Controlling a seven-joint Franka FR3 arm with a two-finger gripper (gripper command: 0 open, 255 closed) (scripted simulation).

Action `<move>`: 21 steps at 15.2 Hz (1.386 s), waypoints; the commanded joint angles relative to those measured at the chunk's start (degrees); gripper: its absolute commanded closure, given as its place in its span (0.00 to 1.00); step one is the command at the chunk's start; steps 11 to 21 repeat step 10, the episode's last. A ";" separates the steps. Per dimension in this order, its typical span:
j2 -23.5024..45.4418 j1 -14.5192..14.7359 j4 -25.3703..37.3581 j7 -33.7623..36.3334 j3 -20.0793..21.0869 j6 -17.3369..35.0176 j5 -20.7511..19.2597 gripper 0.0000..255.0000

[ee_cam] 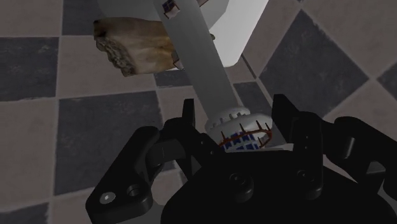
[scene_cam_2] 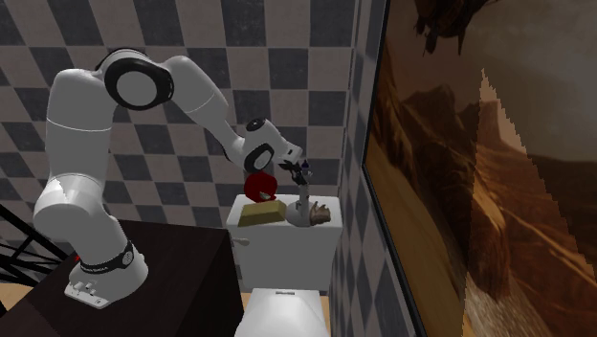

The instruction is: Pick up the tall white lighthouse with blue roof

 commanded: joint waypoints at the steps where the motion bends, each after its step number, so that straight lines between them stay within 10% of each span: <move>1: -1.43 -0.48 -0.04 -0.02 0.69 -1.28 0.12 1.00; 21: -5.99 -3.71 -0.16 -1.28 4.36 -5.89 1.40 1.00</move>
